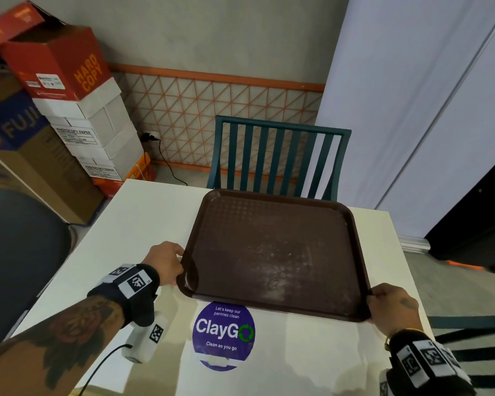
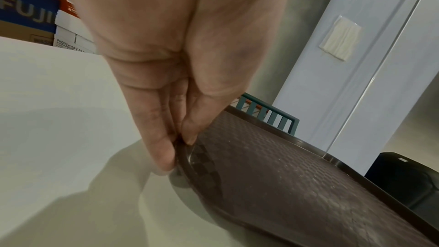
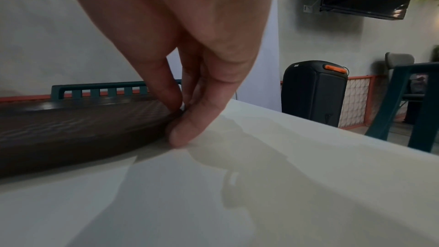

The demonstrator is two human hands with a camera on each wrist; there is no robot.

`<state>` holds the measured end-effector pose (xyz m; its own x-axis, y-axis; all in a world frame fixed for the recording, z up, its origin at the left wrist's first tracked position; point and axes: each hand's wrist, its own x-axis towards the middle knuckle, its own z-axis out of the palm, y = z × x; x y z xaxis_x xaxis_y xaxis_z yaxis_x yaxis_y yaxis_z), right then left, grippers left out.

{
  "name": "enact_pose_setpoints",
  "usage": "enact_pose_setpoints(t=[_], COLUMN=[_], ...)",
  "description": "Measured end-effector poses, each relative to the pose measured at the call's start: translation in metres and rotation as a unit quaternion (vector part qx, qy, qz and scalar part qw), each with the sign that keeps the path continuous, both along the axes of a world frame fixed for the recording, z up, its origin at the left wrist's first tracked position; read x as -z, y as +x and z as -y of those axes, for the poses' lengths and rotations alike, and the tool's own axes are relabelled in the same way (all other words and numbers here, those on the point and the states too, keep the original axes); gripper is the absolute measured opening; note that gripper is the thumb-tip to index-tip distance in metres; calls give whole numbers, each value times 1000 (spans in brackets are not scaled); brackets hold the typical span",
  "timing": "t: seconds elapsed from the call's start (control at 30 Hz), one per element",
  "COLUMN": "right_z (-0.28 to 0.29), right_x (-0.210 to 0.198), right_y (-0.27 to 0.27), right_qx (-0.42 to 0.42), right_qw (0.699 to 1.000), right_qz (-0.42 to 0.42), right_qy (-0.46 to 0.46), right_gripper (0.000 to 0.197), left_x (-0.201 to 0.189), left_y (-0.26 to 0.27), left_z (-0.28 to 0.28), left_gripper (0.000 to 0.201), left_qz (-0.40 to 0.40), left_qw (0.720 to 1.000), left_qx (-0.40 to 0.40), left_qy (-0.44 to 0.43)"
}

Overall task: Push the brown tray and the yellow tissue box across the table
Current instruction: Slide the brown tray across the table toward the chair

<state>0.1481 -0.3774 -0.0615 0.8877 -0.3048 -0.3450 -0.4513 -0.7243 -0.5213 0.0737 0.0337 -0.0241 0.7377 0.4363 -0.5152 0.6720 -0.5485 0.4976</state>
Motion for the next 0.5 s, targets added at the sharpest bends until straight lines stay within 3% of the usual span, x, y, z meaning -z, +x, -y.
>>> enact_pose_setpoints(t=[0.5], right_z=[-1], right_x=[-3], right_y=[0], right_qx=[-3], right_qw=[1000], right_qz=[-12], right_qy=[-7], right_gripper=[16], left_x=[11], left_y=[-4], left_z=[-5], left_gripper=[36], left_qz=[17], left_qw=[999], left_qx=[-17], left_qy=[-24])
